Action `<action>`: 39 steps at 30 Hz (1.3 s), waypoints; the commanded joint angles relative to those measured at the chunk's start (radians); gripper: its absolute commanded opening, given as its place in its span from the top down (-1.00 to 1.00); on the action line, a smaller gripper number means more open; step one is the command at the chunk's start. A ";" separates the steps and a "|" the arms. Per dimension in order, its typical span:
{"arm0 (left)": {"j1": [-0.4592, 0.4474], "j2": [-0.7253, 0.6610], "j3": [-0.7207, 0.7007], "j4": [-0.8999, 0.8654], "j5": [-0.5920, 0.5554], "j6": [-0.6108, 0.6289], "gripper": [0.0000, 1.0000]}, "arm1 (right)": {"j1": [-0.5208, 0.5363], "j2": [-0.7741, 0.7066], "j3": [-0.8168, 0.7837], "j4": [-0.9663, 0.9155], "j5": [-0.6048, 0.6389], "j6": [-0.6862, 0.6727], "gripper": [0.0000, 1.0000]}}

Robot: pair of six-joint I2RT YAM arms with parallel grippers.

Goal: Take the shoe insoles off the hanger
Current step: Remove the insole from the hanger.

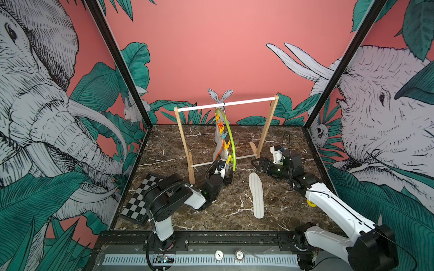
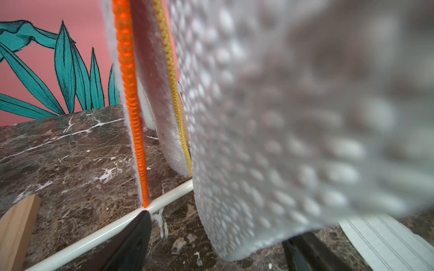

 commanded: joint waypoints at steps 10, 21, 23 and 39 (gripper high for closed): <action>-0.009 0.087 0.058 0.072 -0.124 -0.038 -0.65 | 0.008 -0.021 -0.001 0.036 -0.022 0.012 -0.86; -0.008 0.113 0.058 0.079 -0.150 -0.046 -0.11 | 0.015 -0.011 0.035 0.041 -0.041 0.029 -0.74; -0.009 0.102 0.049 0.079 -0.158 -0.043 0.02 | 0.017 -0.012 0.041 0.054 -0.047 0.042 -0.70; -0.008 -0.011 -0.047 0.061 -0.206 -0.049 0.74 | 0.024 0.032 0.074 0.166 -0.103 0.164 -0.48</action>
